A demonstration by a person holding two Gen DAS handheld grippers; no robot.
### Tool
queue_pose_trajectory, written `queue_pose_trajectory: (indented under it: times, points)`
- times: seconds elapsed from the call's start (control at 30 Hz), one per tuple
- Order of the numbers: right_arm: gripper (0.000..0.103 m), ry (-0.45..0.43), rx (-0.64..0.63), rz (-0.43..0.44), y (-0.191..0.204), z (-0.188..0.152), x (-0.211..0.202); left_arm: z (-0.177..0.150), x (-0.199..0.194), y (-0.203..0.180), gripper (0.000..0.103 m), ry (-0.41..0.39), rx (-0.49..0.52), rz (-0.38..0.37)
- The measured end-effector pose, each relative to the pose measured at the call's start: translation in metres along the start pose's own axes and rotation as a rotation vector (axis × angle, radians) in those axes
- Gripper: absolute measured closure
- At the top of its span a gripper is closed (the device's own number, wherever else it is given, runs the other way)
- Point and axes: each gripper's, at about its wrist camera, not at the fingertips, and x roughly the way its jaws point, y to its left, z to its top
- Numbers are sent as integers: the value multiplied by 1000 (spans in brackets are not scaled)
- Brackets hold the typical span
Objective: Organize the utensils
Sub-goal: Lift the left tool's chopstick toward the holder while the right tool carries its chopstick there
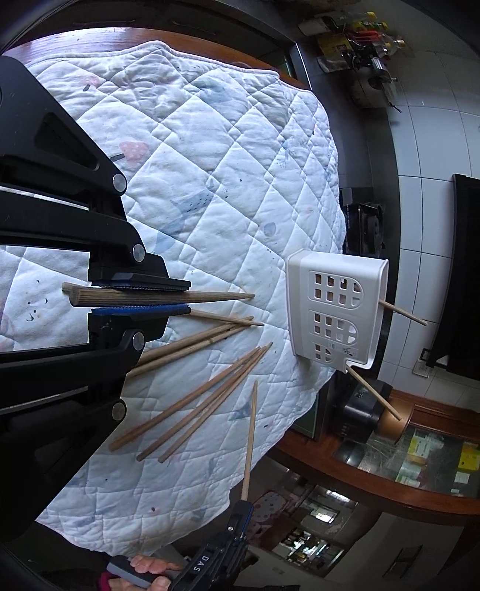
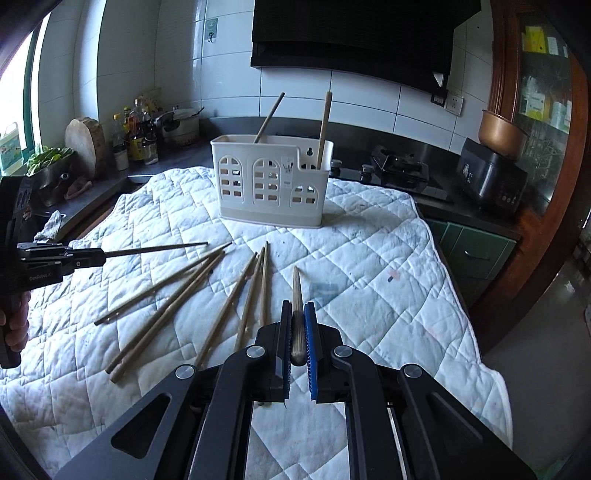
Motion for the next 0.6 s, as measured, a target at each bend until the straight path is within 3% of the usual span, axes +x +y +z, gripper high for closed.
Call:
queue_pose_trajectory:
  times: [0.6]
  points:
    - [96, -62, -22, 70, -22, 130, 1, 69, -10, -4, 97, -70, -9, -2]
